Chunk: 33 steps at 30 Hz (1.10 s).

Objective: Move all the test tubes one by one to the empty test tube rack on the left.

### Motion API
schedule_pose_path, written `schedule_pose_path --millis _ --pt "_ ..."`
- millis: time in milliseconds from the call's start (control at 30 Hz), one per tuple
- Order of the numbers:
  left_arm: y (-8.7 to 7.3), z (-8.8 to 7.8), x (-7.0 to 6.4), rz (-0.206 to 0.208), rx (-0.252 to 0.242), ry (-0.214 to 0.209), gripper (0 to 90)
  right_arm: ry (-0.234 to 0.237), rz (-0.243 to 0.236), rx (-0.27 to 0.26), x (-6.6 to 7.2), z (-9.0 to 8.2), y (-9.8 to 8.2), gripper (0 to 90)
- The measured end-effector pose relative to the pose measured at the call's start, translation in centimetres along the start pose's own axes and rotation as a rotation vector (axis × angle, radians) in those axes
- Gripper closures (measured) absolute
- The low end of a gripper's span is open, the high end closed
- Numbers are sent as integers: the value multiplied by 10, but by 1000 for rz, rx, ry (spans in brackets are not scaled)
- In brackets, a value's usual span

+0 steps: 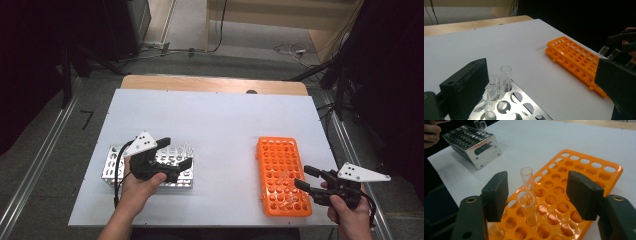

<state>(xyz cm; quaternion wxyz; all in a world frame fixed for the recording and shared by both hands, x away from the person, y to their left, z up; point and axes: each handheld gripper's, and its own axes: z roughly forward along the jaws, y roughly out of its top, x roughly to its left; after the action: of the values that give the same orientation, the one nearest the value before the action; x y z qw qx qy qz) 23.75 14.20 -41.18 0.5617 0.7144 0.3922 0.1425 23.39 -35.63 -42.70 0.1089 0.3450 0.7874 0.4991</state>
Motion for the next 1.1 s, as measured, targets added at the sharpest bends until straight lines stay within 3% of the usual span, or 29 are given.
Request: schedule_pose_path --millis 133,433,733,1100 --pt "0 1 -2 1 1 -5 0 38 -4 18 0 4 -3 402" --pt "1 1 -2 8 4 -1 0 46 -14 85 -8 16 -17 496" --pt "1 1 -2 11 4 -2 0 82 -28 149 -14 28 -29 565" --pt "2 2 -5 30 18 34 0 106 -70 138 -13 33 -35 677"
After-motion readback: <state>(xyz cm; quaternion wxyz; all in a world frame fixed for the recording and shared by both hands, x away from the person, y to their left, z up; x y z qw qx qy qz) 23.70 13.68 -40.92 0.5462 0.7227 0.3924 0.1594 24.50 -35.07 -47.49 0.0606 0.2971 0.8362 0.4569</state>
